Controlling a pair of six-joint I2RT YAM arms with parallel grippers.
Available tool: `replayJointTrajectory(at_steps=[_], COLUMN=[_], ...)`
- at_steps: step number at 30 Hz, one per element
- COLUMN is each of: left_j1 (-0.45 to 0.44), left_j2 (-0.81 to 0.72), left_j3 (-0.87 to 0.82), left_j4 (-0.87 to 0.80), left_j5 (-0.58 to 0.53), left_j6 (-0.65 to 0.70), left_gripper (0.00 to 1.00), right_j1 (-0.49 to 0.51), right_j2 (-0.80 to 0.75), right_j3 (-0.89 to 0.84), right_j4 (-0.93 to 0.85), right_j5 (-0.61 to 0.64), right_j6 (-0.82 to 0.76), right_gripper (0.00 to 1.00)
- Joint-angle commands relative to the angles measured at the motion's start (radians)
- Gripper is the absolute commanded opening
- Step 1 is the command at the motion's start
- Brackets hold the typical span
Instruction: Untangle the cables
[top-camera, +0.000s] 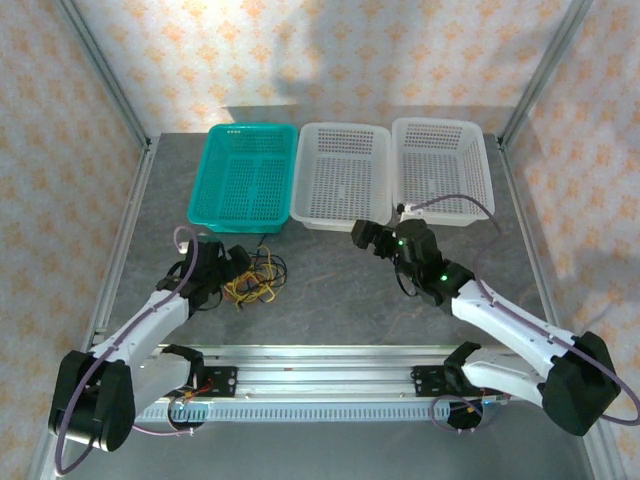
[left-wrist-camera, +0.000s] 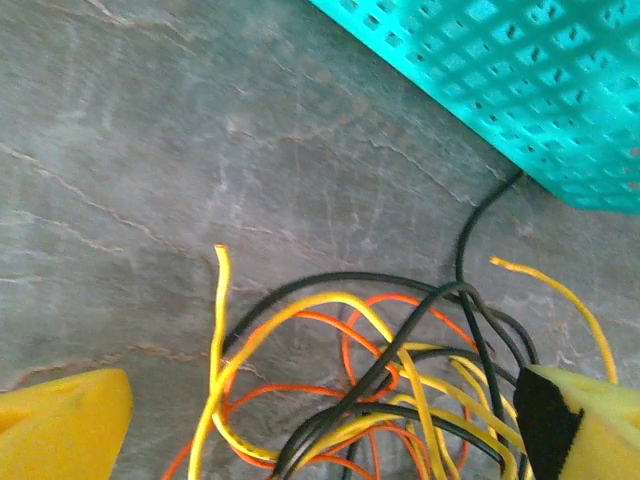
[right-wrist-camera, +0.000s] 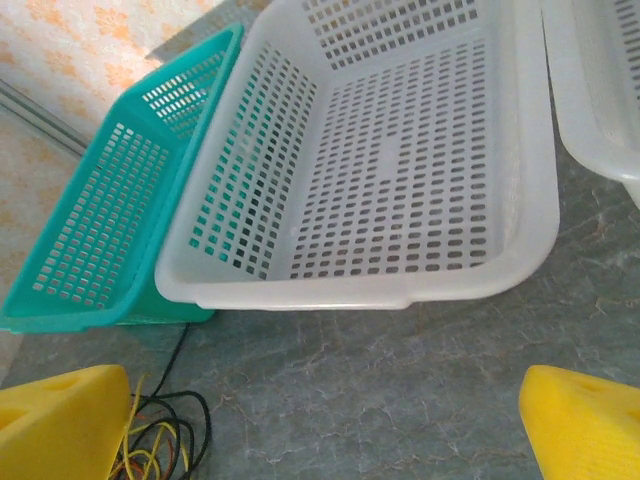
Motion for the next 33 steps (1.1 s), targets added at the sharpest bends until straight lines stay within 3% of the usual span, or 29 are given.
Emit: replayJointTrajectory(at_steps=[1, 6, 11, 16, 19, 27, 33], left_j1=[-0.017, -0.057, -0.158, -0.317, -0.413, -0.628, -0.671], left_j2=[-0.004, -0.023, -0.035, 0.007, 0.064, 0.379, 0.547], left_j3=[-0.033, -0.085, -0.120, -0.124, -0.100, 0.085, 0.229], left_j4=[0.047, 0.092, 0.191, 0.344, 0.430, 0.678, 0.709], left_j5=[0.044, 0.079, 0.104, 0.095, 0.073, 0.077, 0.085], left_j6=[-0.024, -0.070, -0.164, -0.262, -0.309, -0.350, -0.338], left_gripper=[0.99, 0.99, 0.99, 0.99, 0.99, 0.99, 0.99], right_j1=[0.005, 0.005, 0.005, 0.005, 0.005, 0.006, 0.005], right_j2=[-0.013, -0.010, -0.010, -0.039, -0.053, -0.105, -0.130], right_j3=[0.033, 0.030, 0.022, 0.008, 0.003, -0.033, -0.023], right_j4=[-0.002, 0.001, 0.000, -0.088, -0.149, -0.234, -0.321], right_j5=[0.040, 0.038, 0.055, 0.248, 0.312, 0.293, 0.220], right_j6=[-0.026, -0.015, 0.001, 0.116, 0.155, 0.166, 0.124], right_gripper=[0.99, 1.00, 1.00, 0.98, 0.98, 0.98, 0.98])
